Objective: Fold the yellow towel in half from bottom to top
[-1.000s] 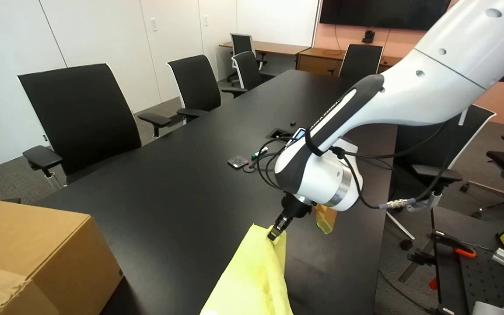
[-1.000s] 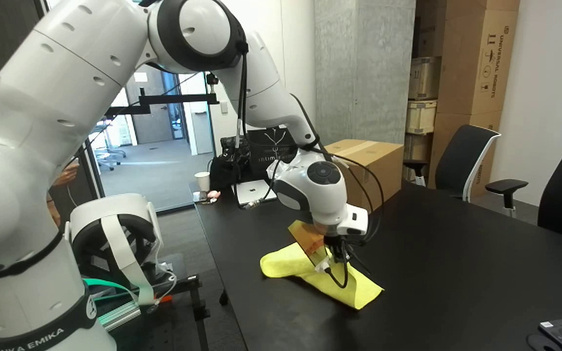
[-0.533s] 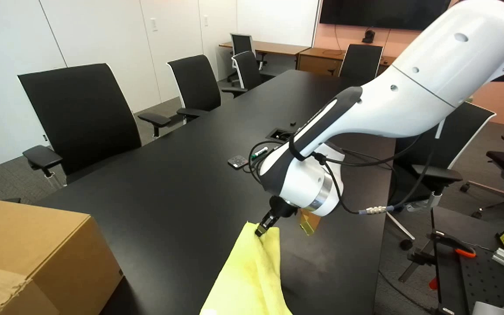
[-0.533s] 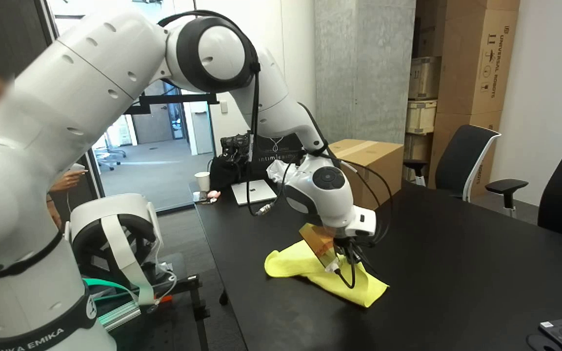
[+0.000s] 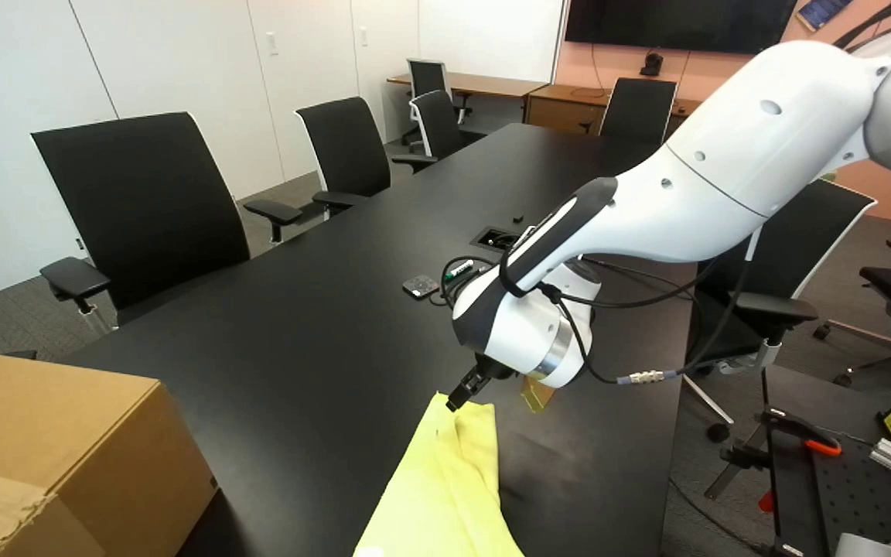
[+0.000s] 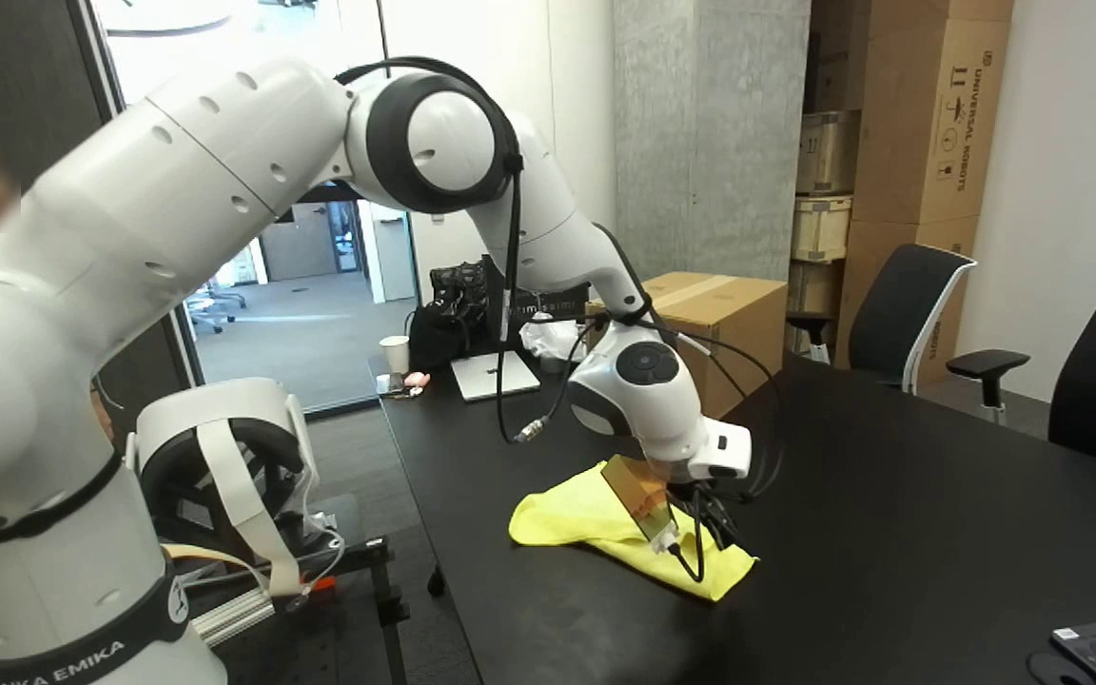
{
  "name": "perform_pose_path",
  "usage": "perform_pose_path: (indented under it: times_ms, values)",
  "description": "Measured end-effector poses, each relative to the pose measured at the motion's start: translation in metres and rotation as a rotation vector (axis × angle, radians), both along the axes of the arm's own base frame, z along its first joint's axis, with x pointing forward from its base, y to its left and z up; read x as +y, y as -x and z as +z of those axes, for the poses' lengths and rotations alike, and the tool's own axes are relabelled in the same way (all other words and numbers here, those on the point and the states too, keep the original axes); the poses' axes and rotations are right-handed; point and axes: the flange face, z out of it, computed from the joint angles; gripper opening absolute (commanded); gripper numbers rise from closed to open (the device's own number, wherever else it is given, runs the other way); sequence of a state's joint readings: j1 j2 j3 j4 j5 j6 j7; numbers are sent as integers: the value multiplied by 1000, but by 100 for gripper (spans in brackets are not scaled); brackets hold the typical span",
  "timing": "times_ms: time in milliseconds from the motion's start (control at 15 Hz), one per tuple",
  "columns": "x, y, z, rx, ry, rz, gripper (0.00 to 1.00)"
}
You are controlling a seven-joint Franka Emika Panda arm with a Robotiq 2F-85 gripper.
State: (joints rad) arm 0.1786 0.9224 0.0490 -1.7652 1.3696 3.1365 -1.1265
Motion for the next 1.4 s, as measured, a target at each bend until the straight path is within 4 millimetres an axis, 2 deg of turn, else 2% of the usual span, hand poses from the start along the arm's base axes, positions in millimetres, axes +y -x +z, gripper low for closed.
perform_pose_path:
  times_ms: [200, 467, 667, 800, 1067, 1400]
  values:
    - [5, 23, -12, 51, 12, 14, 100]
    - [27, 82, -26, 169, 39, 67, 99]
    - [49, 119, -24, 234, 50, 120, 100]
    - [64, 136, -17, 270, 45, 162, 100]
    - [94, 151, 3, 337, 52, 272, 100]
    - [138, 142, 31, 354, 82, 393, 100]
